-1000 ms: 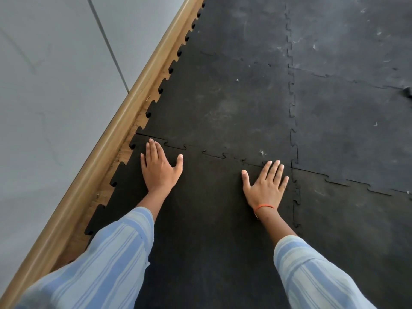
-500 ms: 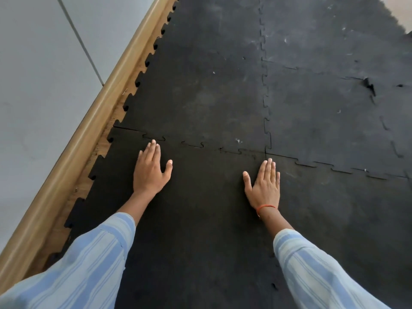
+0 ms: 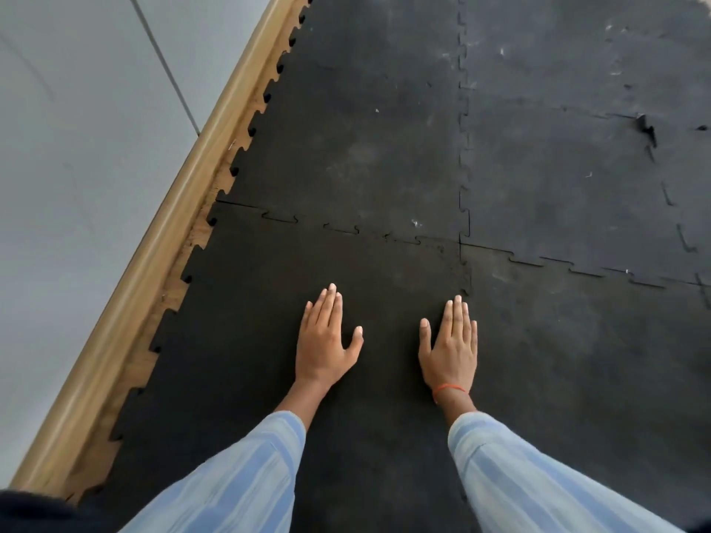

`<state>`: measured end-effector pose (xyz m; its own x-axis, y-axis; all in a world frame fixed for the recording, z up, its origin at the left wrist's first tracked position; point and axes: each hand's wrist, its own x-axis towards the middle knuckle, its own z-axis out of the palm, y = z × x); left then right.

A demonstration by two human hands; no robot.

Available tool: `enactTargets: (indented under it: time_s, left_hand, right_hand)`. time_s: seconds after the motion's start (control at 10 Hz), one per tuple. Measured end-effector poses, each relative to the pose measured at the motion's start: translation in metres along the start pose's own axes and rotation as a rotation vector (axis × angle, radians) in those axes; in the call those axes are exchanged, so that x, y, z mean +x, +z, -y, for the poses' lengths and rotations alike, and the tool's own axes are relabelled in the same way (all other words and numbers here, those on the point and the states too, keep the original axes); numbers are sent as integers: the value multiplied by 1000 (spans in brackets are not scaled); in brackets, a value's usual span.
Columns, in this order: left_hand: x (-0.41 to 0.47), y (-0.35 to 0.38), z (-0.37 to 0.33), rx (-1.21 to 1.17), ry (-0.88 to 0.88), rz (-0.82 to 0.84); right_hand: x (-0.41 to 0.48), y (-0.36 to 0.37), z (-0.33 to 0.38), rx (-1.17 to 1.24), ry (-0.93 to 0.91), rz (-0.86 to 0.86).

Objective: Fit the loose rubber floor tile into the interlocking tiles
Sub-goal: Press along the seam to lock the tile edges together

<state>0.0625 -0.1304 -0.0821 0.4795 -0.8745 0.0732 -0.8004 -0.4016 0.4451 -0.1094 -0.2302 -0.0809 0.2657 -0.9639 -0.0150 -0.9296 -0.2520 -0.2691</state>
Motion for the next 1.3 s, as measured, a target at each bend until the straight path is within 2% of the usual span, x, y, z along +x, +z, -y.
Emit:
enactTargets:
  time_s: [0.3,0.5,0.6,1.0,1.1,1.2,1.3]
  left_hand:
    - [-16,-4,-3,8,1,45]
    - [-56,-10,-9,43,8,93]
    - [-77,-10,-14,57,-4,69]
    - [-95,-2,-28,103,-128,65]
    - [-94,-5,-32,119,-118,120]
    - [-95,-23,-39,78,-130,195]
    - [-88,-53,-62,14,-191,191]
  right_hand:
    - [-32,-5,-11,-42,-19,72]
    - [-137,-11,-28,-73,86,71]
    - [-151,-11,-28,-74,142,74]
    - [-147,-10,-27,-49,185,16]
    - [-146,-12,-25,-62,192,37]
    - [-143,-24,-11,-26,286,138]
    - [-118,-49,23,26,422,365]
